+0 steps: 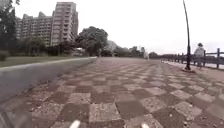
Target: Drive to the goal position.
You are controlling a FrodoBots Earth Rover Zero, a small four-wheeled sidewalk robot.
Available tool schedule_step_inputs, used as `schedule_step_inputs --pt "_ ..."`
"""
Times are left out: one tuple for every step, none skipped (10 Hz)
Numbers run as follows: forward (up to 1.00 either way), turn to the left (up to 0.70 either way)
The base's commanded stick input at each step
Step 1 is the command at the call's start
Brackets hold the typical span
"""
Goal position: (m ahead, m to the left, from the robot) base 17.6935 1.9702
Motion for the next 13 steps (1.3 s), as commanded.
schedule_step_inputs --pt "0.7 0.0" --pt "0.7 0.01" --pt "0.7 0.02" --pt "0.7 0.02" --pt "0.7 0.0" --pt "0.7 0.0" --pt "0.7 0.0" --pt "0.7 0.0" --pt "0.7 0.0" --pt "0.7 0.0" --pt "0.7 0.0" --pt "0.7 0.0" --pt "0.7 0.0"
